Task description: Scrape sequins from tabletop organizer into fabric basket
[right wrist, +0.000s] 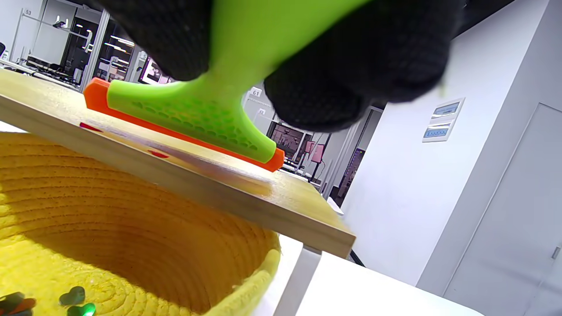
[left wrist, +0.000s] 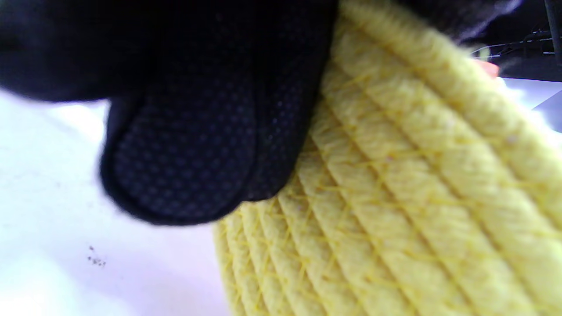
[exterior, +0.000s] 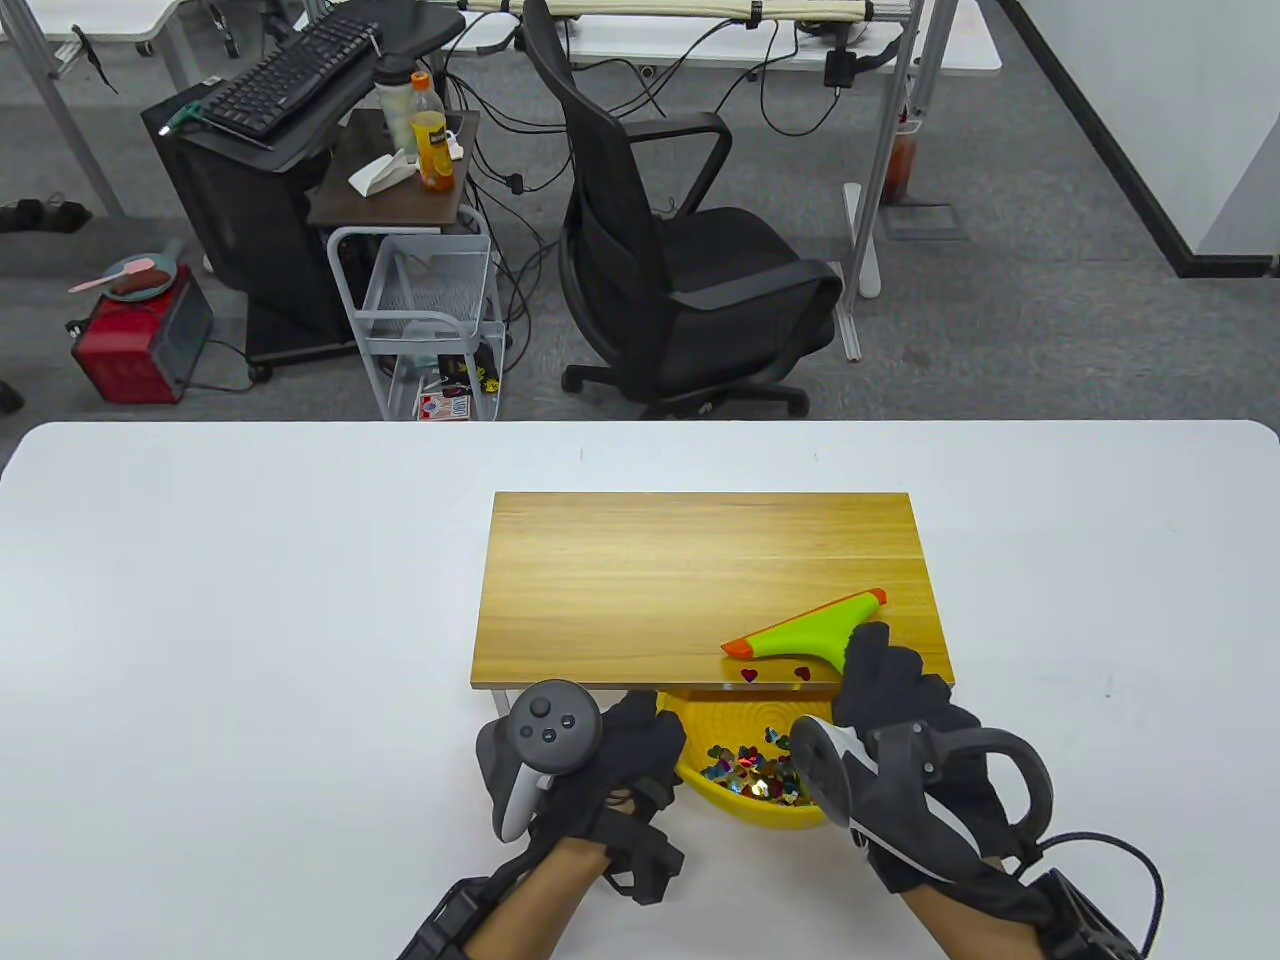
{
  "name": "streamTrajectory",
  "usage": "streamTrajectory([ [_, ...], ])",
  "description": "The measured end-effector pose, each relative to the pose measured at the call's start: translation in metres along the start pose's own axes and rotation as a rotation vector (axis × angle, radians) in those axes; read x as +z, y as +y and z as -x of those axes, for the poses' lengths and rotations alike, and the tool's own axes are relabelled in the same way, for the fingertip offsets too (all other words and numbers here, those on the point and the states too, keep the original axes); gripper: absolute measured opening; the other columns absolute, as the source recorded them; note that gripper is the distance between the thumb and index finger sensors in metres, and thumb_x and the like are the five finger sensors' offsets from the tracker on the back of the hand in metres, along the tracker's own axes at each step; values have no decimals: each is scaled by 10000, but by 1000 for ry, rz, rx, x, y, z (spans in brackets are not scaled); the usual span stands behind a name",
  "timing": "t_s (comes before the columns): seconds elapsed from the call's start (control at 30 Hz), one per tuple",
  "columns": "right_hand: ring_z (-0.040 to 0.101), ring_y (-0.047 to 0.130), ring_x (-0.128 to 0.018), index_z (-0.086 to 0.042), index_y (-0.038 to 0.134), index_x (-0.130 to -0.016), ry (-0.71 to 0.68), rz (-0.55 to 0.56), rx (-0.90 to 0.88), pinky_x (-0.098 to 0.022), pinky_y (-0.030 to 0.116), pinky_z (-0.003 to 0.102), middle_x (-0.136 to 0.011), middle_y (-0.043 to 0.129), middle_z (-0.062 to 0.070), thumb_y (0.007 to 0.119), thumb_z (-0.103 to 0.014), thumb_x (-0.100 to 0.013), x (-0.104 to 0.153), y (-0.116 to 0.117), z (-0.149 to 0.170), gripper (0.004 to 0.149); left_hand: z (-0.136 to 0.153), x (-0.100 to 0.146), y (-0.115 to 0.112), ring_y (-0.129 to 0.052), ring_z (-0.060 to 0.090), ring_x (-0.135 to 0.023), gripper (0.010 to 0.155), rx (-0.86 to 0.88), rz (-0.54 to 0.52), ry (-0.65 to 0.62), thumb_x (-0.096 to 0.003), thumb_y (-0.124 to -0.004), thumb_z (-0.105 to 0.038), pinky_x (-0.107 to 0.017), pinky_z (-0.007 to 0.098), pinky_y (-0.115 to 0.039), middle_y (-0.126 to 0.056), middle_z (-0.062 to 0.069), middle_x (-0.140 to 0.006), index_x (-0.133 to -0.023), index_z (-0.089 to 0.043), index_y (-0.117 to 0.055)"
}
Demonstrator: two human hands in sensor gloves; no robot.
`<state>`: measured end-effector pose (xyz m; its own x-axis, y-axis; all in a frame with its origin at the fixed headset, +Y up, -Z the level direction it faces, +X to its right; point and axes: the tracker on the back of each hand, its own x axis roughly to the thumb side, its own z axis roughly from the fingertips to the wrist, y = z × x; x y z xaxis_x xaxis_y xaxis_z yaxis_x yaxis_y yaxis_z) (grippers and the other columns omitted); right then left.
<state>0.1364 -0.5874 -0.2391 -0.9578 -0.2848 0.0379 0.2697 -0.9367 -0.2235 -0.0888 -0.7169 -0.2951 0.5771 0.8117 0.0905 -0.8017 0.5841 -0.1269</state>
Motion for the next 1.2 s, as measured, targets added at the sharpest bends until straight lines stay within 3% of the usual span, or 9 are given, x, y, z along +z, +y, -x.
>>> streamTrajectory([
  [0.2,357,985,-547,-31,585,-1081,-14,-4,12,-349,887,368,-936,786,249,752,-362,-604,6,4,-1,604,0,0,0,-1118,303,-166,551,6,3,0,-490,-749,-382,-93,422,-952,-1088,189,-395,-773,90,-722],
  [0.77,352,985,-531,-41,590,-1083,-82,-21,44,-342,881,366,-918,809,246,745,-376,-615,63,-8,14,597,0,1,0,-1118,305,-169,551,11,-2,3,-490,-748,-381,-94,423,-950,-1088,190,-395,-775,89,-721],
  [0.97,354,982,-537,-40,588,-1082,-71,40,1,-346,878,372,-920,803,243,747,-375,-606,61,-10,21,603,1,1,0,-1119,304,-172,550,9,1,6,-490,-747,-382,-96,425,-949,-1088,189,-401,-778,86,-721],
  [1.2,362,970,-566,-43,569,-1083,-34,140,-67,-373,870,392,-933,782,239,742,-367,-596,38,3,31,610,1,1,2,-1119,306,-175,548,3,11,9,-491,-747,-382,-98,426,-948,-1087,190,-404,-781,83,-722],
])
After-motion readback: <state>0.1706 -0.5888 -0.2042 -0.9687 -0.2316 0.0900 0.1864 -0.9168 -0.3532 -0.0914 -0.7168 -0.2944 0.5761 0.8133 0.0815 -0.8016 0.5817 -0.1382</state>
